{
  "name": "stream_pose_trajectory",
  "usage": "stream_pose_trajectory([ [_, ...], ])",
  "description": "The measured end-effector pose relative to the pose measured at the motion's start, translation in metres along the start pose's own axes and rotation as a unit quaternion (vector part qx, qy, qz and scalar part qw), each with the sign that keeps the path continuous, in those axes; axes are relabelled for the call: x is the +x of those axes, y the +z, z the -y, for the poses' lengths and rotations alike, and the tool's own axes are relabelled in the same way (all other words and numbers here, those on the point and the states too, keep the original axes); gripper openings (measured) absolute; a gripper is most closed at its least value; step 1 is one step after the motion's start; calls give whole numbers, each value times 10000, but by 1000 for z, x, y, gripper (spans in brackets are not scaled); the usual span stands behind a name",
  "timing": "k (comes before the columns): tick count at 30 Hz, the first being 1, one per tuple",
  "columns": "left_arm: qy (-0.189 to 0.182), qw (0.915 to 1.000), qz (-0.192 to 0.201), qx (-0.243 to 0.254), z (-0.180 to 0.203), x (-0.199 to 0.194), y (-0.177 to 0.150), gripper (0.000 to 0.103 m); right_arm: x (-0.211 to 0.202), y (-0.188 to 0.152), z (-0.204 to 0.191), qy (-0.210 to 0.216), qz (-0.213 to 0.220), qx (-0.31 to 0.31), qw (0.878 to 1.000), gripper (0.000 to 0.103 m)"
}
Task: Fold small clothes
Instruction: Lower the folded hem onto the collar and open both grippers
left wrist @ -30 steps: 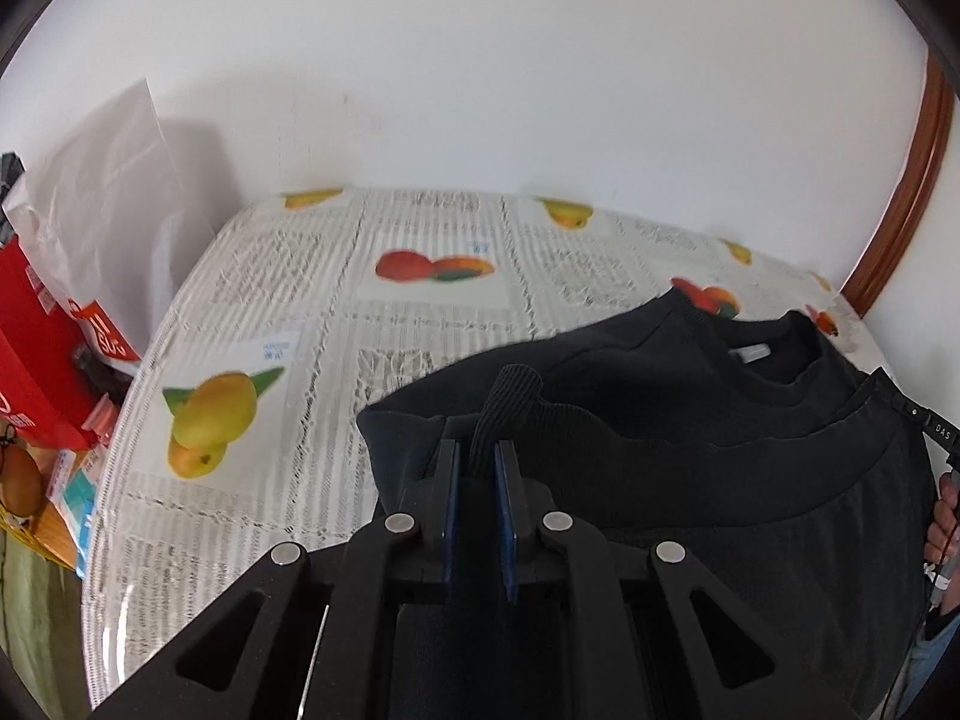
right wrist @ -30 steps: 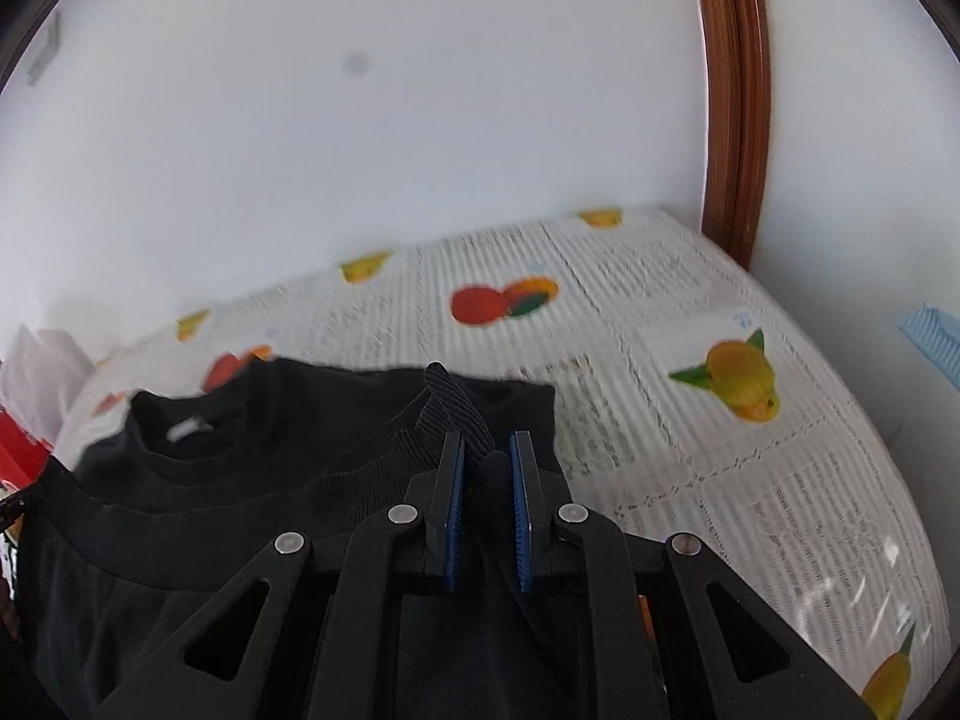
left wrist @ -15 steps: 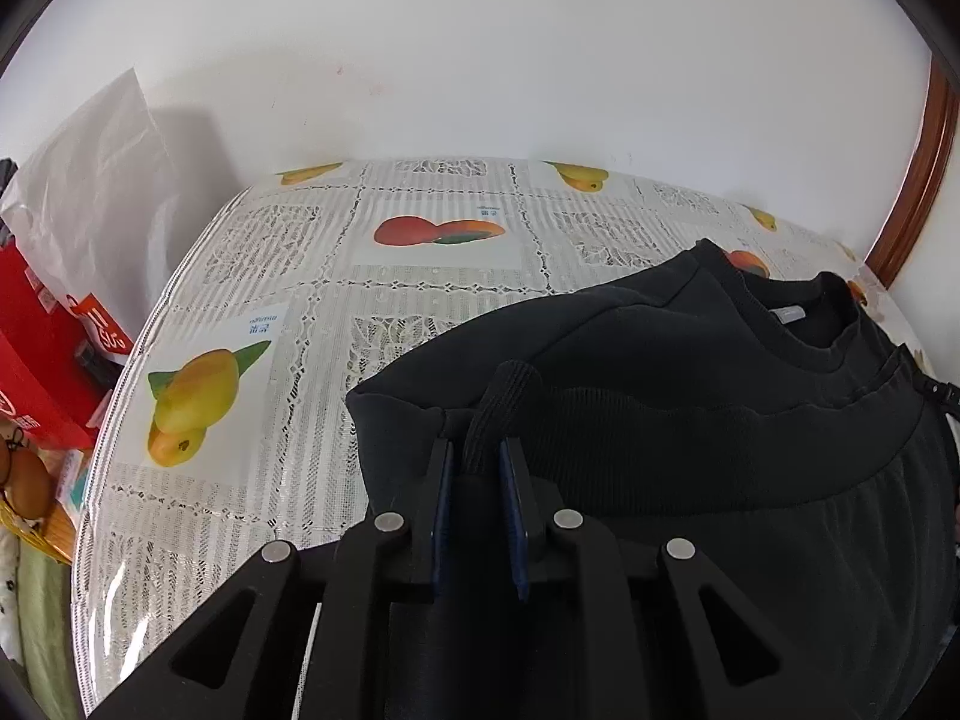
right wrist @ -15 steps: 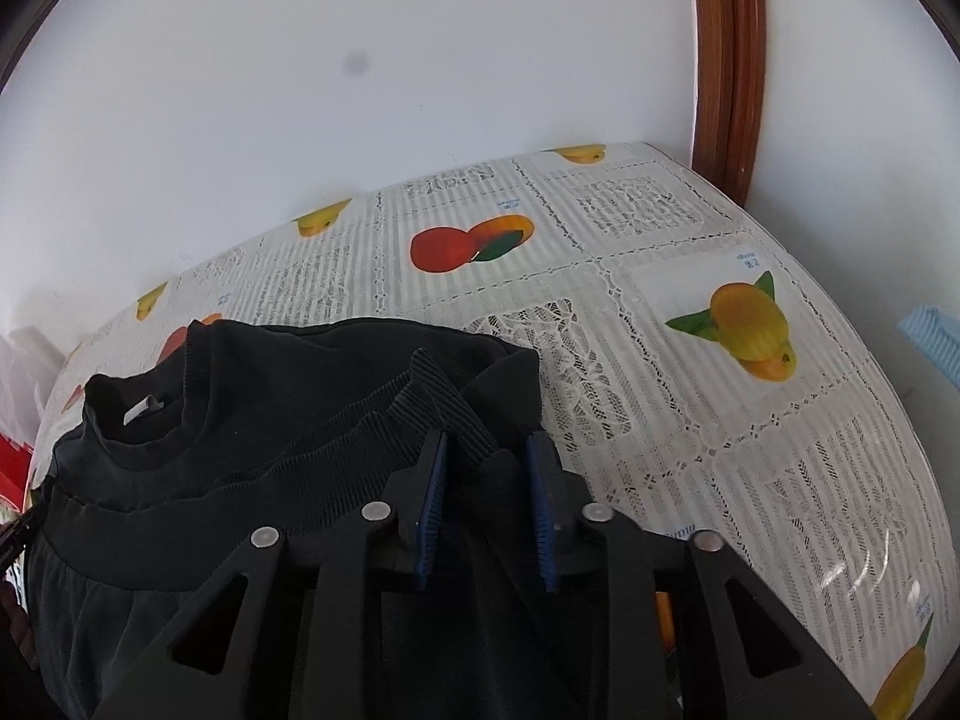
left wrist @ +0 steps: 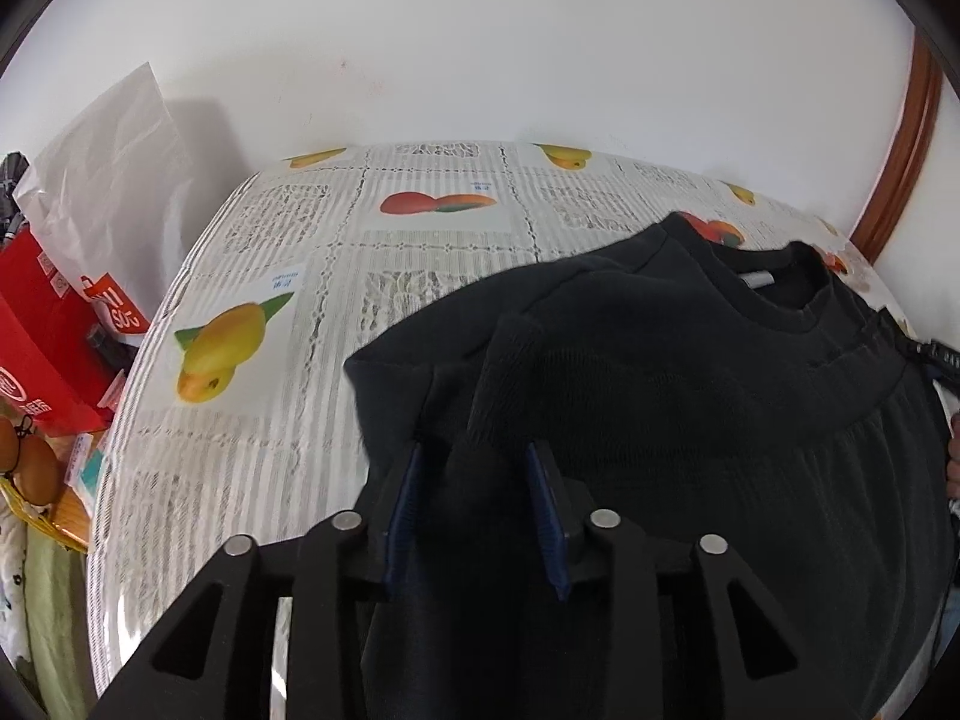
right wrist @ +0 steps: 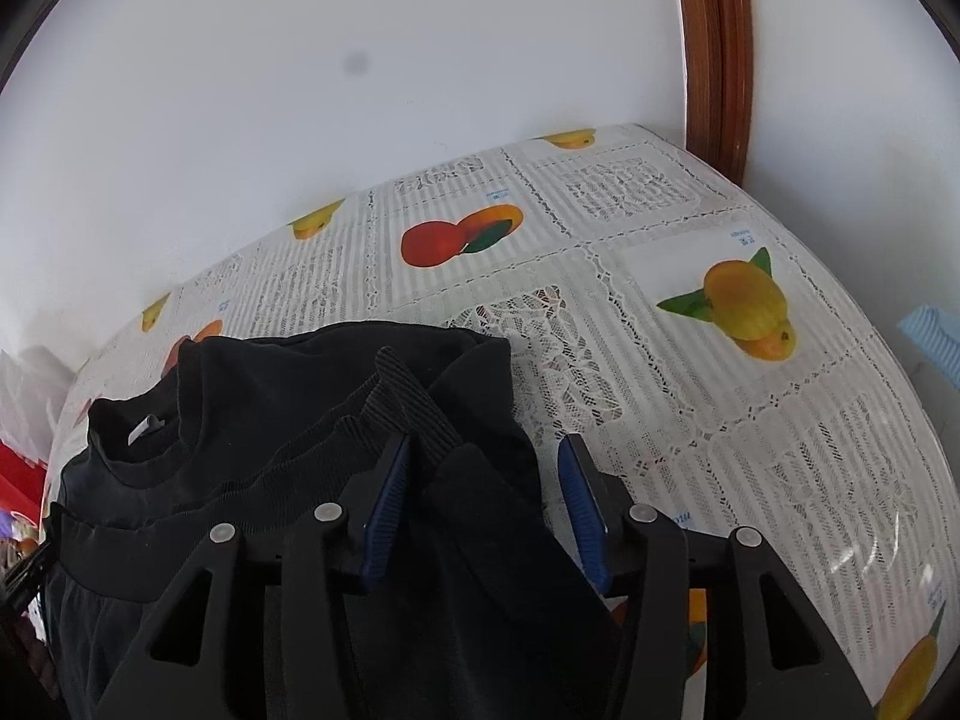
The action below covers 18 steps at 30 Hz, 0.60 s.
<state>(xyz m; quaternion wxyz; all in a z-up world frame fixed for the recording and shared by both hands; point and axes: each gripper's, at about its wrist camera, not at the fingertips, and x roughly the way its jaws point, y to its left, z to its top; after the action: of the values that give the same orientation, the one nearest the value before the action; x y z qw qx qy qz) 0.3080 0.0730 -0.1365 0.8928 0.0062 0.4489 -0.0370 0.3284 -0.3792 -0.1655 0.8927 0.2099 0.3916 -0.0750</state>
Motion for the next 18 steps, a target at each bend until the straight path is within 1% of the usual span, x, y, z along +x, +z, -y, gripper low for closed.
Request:
stream_pose_trajectory([
  [1, 105, 9999, -28, 67, 0, -3, -4, 47, -3, -1, -3, -84, 27, -55, 9999, 48],
  [2, 167, 9998, -23, 114, 0, -7, -9, 47, -9, -3, -8, -262, 86, -169, 9995, 48],
  [4, 151, 9997, 35, 180, -1, -18, -20, 47, -24, -10, -17, -538, 292, -389, 9974, 48],
  [6, 145, 9997, -10, 170, -5, -25, -28, 47, -41, -23, -25, -714, 440, -613, 9946, 48],
  [9, 17, 9999, -115, 27, -12, -34, -42, 48, -57, -43, -29, -793, 356, -859, 9925, 48],
  [11, -15, 9999, -150, 29, -15, -41, -56, 49, -67, -59, -26, -879, 311, -1010, 9905, 48],
  [14, -11, 9999, -105, 49, -19, -53, -74, 51, -81, -85, -13, -991, 288, -1126, 9883, 50],
  [18, -82, 9999, -103, -1, -24, -67, -94, 53, -99, -113, 6, -979, 269, -1105, 9887, 52],
])
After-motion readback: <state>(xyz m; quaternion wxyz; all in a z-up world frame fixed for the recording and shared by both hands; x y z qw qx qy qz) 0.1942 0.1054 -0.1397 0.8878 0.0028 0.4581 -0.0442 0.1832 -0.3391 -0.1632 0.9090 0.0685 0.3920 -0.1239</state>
